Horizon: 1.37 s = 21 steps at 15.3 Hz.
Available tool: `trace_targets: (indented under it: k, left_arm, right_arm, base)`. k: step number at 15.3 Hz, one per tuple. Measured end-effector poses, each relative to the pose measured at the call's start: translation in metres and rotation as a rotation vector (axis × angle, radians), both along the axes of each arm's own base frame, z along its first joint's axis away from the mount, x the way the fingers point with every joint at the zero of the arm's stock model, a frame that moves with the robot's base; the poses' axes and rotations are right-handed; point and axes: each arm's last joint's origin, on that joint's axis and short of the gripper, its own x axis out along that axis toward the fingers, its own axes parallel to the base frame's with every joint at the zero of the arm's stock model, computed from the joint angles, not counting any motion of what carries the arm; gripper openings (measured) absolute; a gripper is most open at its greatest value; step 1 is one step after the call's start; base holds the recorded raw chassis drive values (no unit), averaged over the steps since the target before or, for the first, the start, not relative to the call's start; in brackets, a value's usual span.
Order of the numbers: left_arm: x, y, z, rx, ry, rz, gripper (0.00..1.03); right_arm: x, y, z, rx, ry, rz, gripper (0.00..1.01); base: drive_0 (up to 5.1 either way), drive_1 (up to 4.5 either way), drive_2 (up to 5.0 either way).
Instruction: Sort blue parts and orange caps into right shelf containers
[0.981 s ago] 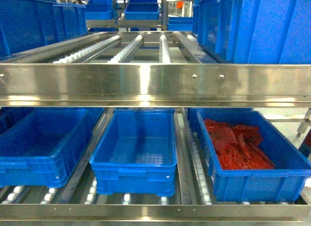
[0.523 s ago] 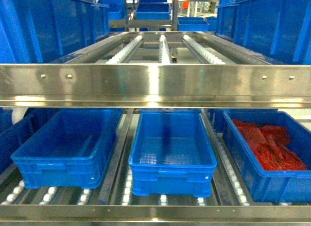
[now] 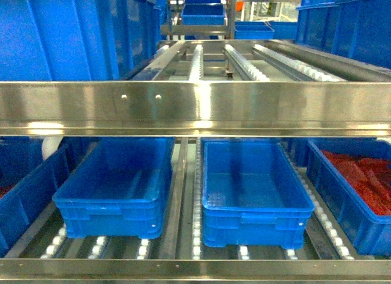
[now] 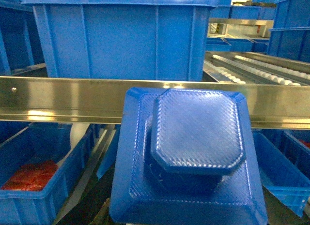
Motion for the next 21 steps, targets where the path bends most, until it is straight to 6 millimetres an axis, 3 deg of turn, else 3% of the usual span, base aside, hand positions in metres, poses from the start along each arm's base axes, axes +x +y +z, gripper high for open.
trace_targets:
  k: [6, 21]
  left_arm:
    - [0.0, 0.0, -0.0002, 0.0, 0.002, 0.0, 0.43]
    - [0.0, 0.0, 0.0001, 0.0, -0.002, 0.0, 0.43]
  right_arm:
    - [0.0, 0.0, 0.0001, 0.0, -0.001, 0.0, 0.44]
    - [0.0, 0.0001, 0.0002, 0.0, -0.003, 0.003, 0.44]
  base:
    - [-4.9, 2.48, 2.5]
    - [0.0, 0.0, 0.0]
